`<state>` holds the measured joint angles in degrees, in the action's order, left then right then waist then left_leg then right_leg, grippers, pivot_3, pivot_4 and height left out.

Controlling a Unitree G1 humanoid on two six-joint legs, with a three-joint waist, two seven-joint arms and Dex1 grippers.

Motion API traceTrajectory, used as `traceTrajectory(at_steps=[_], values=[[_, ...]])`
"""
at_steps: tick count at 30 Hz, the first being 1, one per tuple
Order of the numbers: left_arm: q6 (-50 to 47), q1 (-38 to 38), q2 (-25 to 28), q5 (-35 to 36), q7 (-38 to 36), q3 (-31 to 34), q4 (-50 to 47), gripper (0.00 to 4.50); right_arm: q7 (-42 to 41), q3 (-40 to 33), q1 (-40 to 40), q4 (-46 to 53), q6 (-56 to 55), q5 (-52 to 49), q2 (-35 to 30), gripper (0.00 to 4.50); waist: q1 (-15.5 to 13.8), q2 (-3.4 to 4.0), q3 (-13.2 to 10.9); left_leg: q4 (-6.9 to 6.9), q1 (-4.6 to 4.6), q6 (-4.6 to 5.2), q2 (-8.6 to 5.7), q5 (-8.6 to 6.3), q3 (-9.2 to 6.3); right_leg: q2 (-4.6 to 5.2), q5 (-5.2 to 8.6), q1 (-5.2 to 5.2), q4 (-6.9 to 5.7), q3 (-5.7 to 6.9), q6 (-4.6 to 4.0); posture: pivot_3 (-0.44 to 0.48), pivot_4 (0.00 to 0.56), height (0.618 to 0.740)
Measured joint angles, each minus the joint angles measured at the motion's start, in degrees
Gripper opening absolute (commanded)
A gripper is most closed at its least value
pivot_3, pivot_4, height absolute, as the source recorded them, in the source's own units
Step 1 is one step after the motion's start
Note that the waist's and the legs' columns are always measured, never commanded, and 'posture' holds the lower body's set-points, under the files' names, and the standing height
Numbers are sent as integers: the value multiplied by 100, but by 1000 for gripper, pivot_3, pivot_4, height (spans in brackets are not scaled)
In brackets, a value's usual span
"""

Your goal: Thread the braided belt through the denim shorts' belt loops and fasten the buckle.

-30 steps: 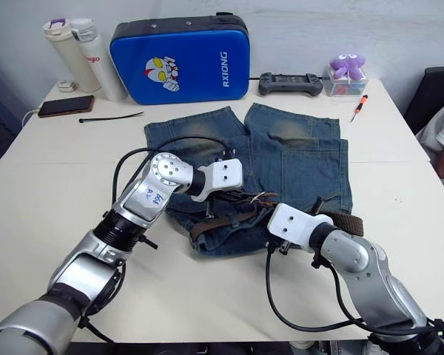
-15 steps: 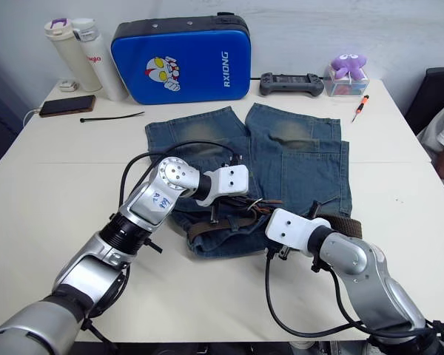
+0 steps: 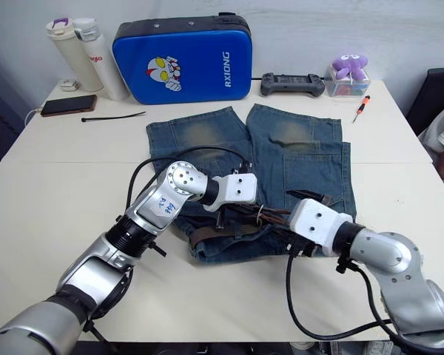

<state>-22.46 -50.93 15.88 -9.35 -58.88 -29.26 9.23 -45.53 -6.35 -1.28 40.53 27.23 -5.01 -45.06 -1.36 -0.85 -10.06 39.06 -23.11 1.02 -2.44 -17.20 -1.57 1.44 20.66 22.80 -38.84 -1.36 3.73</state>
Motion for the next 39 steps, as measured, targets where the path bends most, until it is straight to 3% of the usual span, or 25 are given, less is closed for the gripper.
traceTrajectory(at_steps=[10,13,20,21,28,29,33,37,38,39], values=[[-7,-9,-48,0,21,1,11,0,195,382,-296,-461,-118,412,-254,4482,0,0,0,0,0,0,0,0,0,0,0,0,1,0,0,0,150,740],[-48,-10,-60,1,38,2,10,0,273,578,-311,-556,-203,532,-212,3738,0,0,0,1,0,0,0,0,0,0,0,0,1,0,0,0,150,740],[-68,-15,-71,20,56,19,5,0,356,711,-410,-778,-261,614,-160,786,0,0,0,0,0,0,1,0,0,0,0,0,1,0,0,0,150,740],[-70,-18,-60,19,64,29,5,0,357,769,-411,-812,-262,615,-146,144,0,0,0,0,0,0,1,0,0,0,0,0,0,0,0,0,150,740],[-86,-17,-27,19,75,94,6,0,347,835,-497,-923,-360,607,-121,144,1,0,0,1,0,0,1,0,0,0,0,0,0,0,0,0,150,740],[-129,-16,-40,33,80,124,6,838,340,835,-506,-927,-365,606,-122,0,2,0,0,1,0,0,0,0,0,0,0,0,0,0,0,0,150,740],[-976,-12,-198,627,-11,626,-248,2409,279,835,-506,-1042,-411,610,-164,0,2,0,0,2,-1,0,0,0,0,0,0,0,-1,0,0,0,150,740],[-1932,-15,254,1398,-542,938,-805,4072,221,831,-504,-1167,-547,610,-215,0,33,2,1,1,3,-3,2,1,0,-1,0,1,-4,0,0,0,150,740],[-2052,-18,385,1494,-619,1041,-868,4423,207,830,-501,-1171,-584,609,-239,0,39,4,1,0,4,-4,2,2,0,-1,0,1,-4,0,0,0,150,740],[-2192,-35,547,1629,-672,1156,-902,4423,186,827,-507,-1175,-615,608,-269,0,38,4,1,1,5,-4,2,2,0,-1,0,1,-3,0,0,0,150,740]])
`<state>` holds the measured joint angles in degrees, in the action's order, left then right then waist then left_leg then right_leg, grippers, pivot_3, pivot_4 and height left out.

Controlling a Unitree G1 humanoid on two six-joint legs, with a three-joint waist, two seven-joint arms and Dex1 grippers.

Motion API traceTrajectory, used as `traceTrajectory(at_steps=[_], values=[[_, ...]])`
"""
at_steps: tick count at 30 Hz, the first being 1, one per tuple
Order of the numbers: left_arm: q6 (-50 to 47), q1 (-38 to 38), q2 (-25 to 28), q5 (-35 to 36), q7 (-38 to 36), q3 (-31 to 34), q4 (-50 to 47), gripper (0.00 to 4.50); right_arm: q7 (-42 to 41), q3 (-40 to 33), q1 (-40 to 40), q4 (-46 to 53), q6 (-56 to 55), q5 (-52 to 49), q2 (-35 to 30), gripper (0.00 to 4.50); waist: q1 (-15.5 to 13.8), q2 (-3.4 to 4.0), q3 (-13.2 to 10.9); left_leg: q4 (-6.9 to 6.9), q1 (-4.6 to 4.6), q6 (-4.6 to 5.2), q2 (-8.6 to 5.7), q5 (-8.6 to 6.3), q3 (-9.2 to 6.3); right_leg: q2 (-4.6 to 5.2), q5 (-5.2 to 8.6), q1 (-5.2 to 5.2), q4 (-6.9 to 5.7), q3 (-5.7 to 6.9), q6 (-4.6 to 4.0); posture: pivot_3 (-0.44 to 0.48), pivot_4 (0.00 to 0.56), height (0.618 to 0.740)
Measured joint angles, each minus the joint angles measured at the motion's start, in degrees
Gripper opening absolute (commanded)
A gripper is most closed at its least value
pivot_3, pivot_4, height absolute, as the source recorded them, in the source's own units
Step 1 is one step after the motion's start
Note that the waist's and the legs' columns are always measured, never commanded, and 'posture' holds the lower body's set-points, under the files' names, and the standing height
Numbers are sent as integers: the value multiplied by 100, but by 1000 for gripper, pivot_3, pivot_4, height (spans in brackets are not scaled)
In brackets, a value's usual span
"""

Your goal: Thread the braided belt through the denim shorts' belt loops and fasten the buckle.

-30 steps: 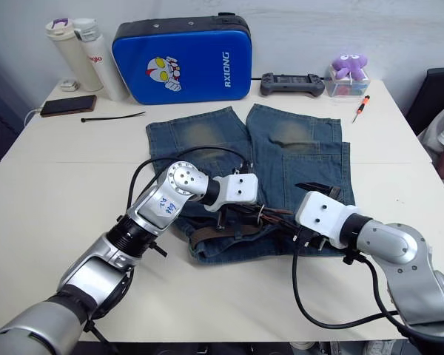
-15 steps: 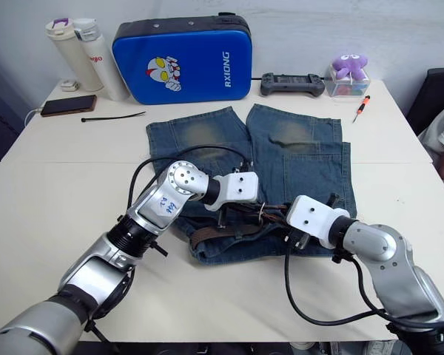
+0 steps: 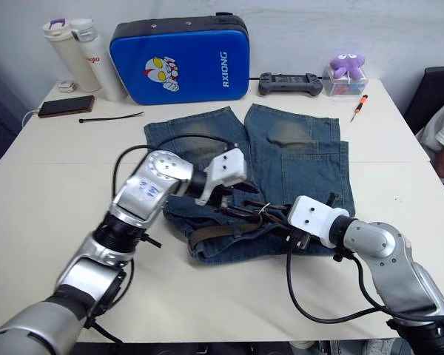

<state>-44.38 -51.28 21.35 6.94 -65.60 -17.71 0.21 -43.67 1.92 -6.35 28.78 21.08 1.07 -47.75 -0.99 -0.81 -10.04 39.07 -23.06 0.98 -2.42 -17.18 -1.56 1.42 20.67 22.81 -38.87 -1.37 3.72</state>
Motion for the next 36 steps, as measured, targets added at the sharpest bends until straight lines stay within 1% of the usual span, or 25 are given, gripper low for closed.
traceTrajectory(at_steps=[4,5,8,9,10,11,12,14,15,16,17,21,24,26,28,32,36], values=[[-263,-5,603,300,-131,321,-17,4423,-71,-33,5,-46,-110,-10,-107,0,-8,0,0,0,-1,0,-1,0,0,1,0,0,0,0,0,0,150,740],[-265,16,689,338,-146,342,-27,4166,-88,-54,5,-59,-117,-12,-119,0,-24,0,0,0,-1,1,-1,-1,0,2,0,-1,1,1,0,0,150,740],[-544,380,740,692,-224,371,-271,3190,-176,-112,37,-62,-246,-37,-194,0,-49,1,0,0,-3,6,-2,-4,-1,4,0,-2,4,0,0,0,150,740],[-631,509,723,777,-227,318,-354,2685,-202,-141,63,-62,-294,-48,-234,0,-48,1,0,0,-5,7,-2,-4,-1,4,0,-2,6,0,0,0,150,740],[-689,596,679,846,-222,274,-415,2293,-224,-177,99,-61,-338,-51,-261,0,-51,0,0,0,-6,6,-2,-4,-1,4,0,-2,7,0,0,0,150,740],[-735,655,619,907,-211,204,-452,1726,-242,-203,107,-61,-364,-53,-281,0,-51,0,0,2,-6,6,-2,-4,-1,4,0,-2,6,0,0,0,150,740],[-815,664,541,979,-157,134,-496,1403,-256,-230,115,-57,-381,-54,-295,0,-45,0,0,3,-6,6,-2,-4,-1,3,0,-2,6,-1,0,0,150,740],[-809,661,515,998,-100,34,-613,545,-278,-240,146,-47,-412,-55,-306,0,-36,1,1,2,-4,6,-1,-3,-1,2,0,-2,3,-1,0,0,150,740],[-803,660,507,933,18,-92,-610,222,-287,-259,203,-29,-432,-56,-309,0,-35,4,2,1,-2,6,-1,-3,-1,2,0,-4,3,-2,0,0,150,740],[-804,668,501,852,118,-218,-564,106,-293,-266,237,-18,-439,-57,-309,0,-35,4,2,1,-1,6,-1,-3,0,1,0,-4,3,-3,0,0,150,740],[-791,684,490,745,239,-400,-439,106,-295,-291,278,2,-440,-59,-309,0,-35,4,3,1,-2,6,-1,-3,0,1,0,-4,2,-4,0,0,150,740],[-745,818,465,614,407,-738,-299,106,-296,-414,350,37,-436,-62,-310,0,-36,4,2,1,-2,6,-1,-3,0,1,0,-3,1,-5,0,0,150,740],[-614,928,765,556,276,-1072,-495,106,-300,-486,445,114,-427,-64,-316,0,-35,5,3,-1,0,6,-1,-3,0,1,0,-4,2,-6,0,0,150,740],[-607,1036,828,563,229,-1163,-632,106,-311,-486,516,153,-416,-69,-316,0,-35,5,3,-1,-1,6,-1,-3,0,1,0,-4,3,-6,0,0,150,740],[-369,1038,937,460,203,-1367,-736,106,-309,-506,550,190,-401,-63,-317,0,-35,5,3,0,2,6,-1,-3,0,1,0,-7,19,-7,0,0,150,740],[-65,1038,990,300,212,-1515,-812,106,-307,-638,806,270,-522,-8,-370,0,-38,7,5,-1,6,7,-1,-4,0,1,0,-14,24,-7,0,0,150,740],[184,1009,951,172,236,-1601,-710,106,-364,-998,1249,205,-1021,-7,-519,0,-53,8,7,-1,16,11,-2,-7,0,1,0,-29,30,-7,1,0,150,740]])
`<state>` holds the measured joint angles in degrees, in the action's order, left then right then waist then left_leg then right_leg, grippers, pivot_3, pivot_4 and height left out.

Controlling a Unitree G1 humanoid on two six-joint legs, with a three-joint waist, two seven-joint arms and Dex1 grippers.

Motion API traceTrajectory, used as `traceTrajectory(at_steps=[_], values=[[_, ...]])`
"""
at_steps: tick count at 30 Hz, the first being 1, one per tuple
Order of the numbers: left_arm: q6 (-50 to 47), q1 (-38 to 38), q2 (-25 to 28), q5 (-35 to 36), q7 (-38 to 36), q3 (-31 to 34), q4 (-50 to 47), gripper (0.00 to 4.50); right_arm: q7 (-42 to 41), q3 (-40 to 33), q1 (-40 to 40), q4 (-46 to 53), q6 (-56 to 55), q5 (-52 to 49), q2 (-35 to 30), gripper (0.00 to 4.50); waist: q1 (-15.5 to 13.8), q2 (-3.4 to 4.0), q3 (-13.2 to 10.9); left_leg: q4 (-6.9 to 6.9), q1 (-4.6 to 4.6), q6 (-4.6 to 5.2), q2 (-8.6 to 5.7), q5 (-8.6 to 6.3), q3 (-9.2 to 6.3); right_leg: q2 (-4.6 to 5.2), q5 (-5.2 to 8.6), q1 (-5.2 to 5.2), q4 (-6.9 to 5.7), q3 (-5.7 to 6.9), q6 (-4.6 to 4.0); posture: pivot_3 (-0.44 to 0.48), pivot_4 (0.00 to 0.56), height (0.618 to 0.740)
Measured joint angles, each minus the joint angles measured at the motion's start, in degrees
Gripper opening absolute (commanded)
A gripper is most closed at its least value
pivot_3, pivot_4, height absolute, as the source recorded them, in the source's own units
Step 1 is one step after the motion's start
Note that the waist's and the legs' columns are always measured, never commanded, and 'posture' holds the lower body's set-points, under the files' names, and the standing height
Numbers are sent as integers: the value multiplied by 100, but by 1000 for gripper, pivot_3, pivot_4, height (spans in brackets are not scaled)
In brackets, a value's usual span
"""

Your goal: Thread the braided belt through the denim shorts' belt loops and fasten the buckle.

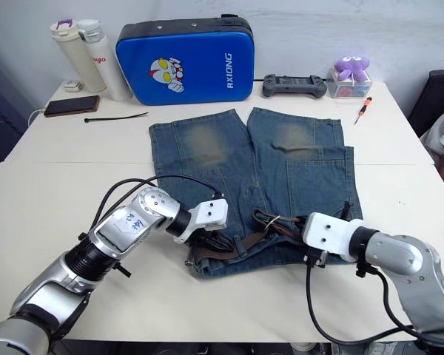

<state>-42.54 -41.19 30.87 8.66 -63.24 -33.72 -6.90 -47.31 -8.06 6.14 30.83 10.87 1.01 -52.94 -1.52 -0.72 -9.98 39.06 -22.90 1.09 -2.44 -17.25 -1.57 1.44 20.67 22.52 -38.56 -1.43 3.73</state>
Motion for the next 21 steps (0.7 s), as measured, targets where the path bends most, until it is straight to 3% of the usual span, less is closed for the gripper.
traceTrajectory(at_steps=[5,11,21], values=[[341,-43,0,-240,-7,-130,87,106,-225,-767,611,-423,-757,-122,-81,0,-4,1,1,-4,34,12,-1,-7,1,0,1,-37,16,-4,2,0,150,740],[614,-108,12,-502,-77,-286,179,106,-485,-1086,920,-1124,-1708,-290,-82,0,23,1,1,-93,197,52,0,-31,10,-1,5,-190,87,-15,6,0,150,740],[743,-164,424,-731,-421,-336,203,106,-276,-1211,1037,-2363,-3369,50,-351,0,13,2,1,-94,191,50,0,-31,10,0,7,-184,89,-15,8,0,150,740]])
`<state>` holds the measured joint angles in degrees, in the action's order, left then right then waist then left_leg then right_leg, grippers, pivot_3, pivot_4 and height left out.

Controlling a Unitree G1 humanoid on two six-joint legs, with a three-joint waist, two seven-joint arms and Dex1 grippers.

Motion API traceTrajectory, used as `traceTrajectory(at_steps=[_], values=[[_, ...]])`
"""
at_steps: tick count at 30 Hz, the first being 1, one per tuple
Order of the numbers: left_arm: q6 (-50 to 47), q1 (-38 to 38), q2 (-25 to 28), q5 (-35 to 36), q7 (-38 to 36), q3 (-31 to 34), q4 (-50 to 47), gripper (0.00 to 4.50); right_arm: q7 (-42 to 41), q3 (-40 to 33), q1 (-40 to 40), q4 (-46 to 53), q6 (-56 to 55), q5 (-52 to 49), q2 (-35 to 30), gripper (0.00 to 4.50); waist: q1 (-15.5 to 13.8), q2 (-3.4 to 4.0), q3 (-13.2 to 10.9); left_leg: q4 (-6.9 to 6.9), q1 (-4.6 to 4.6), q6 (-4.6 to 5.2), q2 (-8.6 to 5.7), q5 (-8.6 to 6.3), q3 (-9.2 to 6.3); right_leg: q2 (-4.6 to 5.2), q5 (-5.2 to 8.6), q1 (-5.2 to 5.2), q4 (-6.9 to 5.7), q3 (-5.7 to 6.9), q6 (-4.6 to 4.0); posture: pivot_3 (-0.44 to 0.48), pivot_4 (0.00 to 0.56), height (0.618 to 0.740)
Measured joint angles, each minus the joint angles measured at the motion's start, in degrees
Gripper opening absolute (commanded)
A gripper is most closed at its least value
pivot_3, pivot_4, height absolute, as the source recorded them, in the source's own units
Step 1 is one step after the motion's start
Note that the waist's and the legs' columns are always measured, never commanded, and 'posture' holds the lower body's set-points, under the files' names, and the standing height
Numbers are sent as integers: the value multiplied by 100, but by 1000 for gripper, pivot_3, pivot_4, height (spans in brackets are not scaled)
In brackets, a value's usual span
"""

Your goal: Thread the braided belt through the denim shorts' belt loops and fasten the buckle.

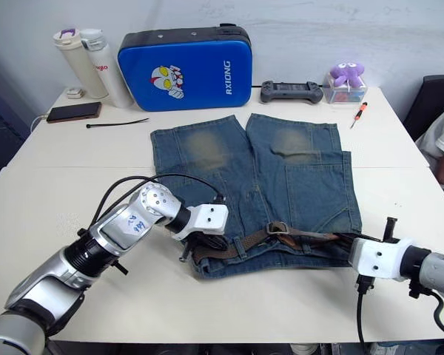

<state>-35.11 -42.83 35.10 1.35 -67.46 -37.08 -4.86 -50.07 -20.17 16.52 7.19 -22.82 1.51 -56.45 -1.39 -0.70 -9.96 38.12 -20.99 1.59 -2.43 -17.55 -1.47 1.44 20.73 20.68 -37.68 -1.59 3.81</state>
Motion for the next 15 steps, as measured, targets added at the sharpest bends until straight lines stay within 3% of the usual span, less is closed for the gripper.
traceTrajectory(at_steps=[10,15], values=[[68,152,284,-158,-163,-11,-365,106,407,-32,35,-512,-852,278,-126,0,12,0,0,-5,-1,2,1,-3,2,-1,1,0,7,-4,1,0,150,740],[-572,73,-20,232,-279,360,50,106,475,56,46,-249,-680,313,-81,0,6,-1,-1,-2,-7,2,1,-2,2,-1,1,5,3,-3,0,0,150,740]])
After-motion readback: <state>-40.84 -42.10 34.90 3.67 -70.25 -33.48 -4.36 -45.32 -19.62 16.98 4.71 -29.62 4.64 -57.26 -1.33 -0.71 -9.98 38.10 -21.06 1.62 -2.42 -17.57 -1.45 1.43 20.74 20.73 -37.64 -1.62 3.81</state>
